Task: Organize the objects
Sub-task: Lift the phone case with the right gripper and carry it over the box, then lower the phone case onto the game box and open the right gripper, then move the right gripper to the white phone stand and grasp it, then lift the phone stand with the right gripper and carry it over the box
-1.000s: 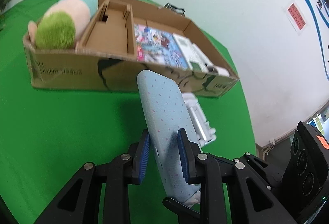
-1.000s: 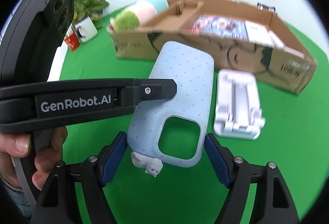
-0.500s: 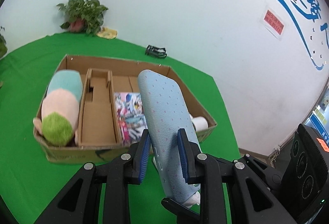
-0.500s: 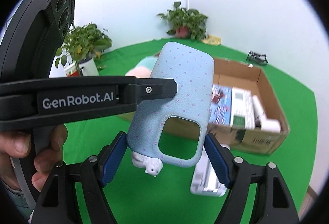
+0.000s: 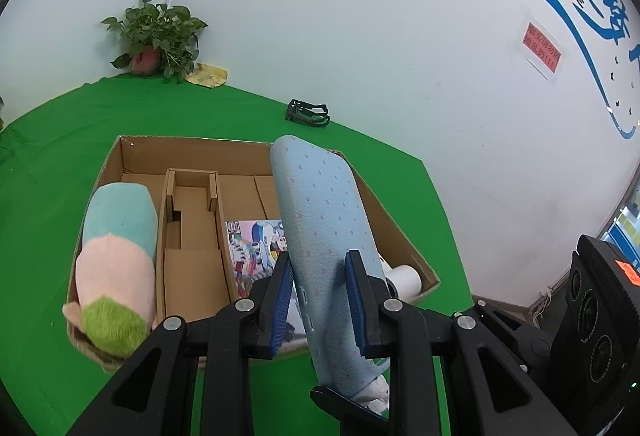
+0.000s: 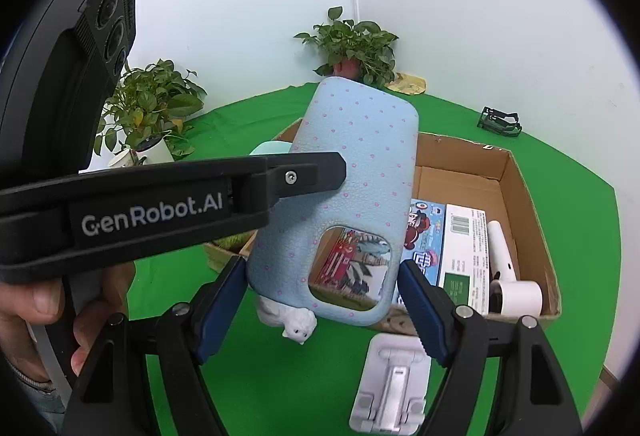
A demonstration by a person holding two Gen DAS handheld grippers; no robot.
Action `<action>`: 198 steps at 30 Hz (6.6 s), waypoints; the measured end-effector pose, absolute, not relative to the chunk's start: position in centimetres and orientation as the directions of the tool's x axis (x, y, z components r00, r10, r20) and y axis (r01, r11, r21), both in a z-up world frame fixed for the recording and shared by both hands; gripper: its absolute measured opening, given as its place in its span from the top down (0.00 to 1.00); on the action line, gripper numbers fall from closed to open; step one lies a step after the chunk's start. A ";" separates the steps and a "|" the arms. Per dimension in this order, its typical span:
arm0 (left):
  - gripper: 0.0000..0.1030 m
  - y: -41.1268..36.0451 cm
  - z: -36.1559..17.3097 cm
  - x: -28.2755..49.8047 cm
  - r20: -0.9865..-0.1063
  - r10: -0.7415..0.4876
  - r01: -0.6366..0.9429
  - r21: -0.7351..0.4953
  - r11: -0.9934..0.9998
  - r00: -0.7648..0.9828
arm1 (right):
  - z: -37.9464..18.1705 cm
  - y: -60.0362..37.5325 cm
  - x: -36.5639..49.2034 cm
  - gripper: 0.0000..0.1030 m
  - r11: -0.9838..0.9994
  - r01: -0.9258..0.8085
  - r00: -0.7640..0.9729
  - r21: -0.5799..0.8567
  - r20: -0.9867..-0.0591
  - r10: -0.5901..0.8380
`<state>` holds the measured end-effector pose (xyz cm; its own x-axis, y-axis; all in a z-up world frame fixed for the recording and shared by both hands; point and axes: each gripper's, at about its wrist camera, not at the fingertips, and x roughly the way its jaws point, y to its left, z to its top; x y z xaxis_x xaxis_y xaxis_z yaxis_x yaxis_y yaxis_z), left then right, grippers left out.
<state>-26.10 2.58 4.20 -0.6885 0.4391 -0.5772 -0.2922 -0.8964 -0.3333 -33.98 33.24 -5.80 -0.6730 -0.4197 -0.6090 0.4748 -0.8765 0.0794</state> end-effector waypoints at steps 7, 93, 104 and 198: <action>0.77 2.0 1.7 -33.0 -0.633 0.472 -0.270 -0.393 -0.879 -0.614 | -6.7 33.6 -39.9 0.26 -0.871 0.466 -0.594 0.156 -0.674 -0.439; 0.01 7.7 -10.3 -22.1 -0.716 0.484 -0.230 -0.429 -0.873 -0.503 | -17.2 40.2 -31.3 0.00 -0.912 0.384 -0.557 0.145 -0.751 -0.354; 0.15 8.0 -14.5 -25.0 -0.646 0.689 -0.178 -0.675 -0.716 -0.328 | -17.5 39.1 -30.4 0.04 -0.905 0.421 -0.602 0.056 -0.730 -0.325; 0.69 6.5 -3.8 -40.9 -0.652 0.579 -0.239 -0.538 -0.808 -0.489 | -9.3 37.8 -46.4 0.33 -0.922 0.374 -0.625 0.101 -0.707 -0.330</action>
